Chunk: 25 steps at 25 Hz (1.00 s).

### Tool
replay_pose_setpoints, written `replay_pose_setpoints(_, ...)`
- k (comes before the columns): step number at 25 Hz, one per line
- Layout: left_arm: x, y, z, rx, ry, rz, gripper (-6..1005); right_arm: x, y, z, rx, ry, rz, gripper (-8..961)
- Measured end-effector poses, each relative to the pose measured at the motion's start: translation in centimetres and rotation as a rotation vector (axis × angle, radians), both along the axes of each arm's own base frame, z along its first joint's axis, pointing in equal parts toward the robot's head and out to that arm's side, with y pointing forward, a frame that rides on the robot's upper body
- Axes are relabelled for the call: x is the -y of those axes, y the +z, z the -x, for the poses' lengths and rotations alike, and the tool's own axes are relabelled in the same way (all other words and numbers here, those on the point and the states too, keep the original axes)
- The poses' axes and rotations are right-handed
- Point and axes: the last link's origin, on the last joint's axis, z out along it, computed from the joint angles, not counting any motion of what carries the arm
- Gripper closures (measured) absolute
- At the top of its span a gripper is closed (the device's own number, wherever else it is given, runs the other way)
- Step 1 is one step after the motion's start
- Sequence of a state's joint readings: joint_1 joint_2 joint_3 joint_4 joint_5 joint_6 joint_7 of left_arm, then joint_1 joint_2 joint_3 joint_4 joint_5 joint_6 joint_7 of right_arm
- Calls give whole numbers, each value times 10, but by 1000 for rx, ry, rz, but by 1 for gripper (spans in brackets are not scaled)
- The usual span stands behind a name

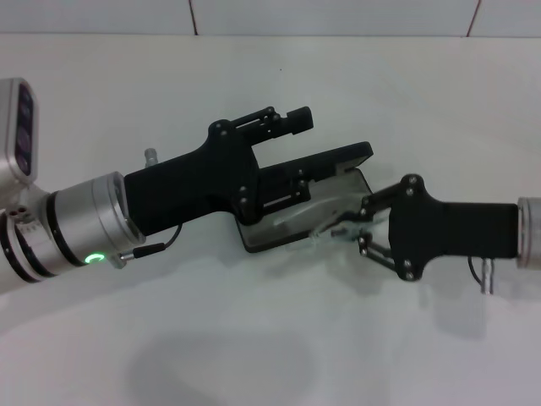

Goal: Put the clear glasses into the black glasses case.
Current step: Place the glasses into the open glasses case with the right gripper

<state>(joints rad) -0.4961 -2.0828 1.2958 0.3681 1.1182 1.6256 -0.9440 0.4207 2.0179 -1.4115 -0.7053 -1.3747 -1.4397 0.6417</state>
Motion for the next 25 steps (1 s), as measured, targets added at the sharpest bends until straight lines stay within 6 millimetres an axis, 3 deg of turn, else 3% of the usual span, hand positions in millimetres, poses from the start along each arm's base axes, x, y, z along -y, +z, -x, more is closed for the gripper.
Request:
replay_pose_setpoints(10, -1, 6, 6, -1, 21, -13, 366, -24, -25, 6, 277, -66, -312, 836)
replay_pose_setpoints(15, -3, 7, 5, -5, 16, -14, 366, -27, -43, 10, 351, -89, -365, 829)
replay_pose_setpoints(25, -4, 8, 7, -16, 16, -18, 367, -24, -56, 17, 373, -93, -370, 807)
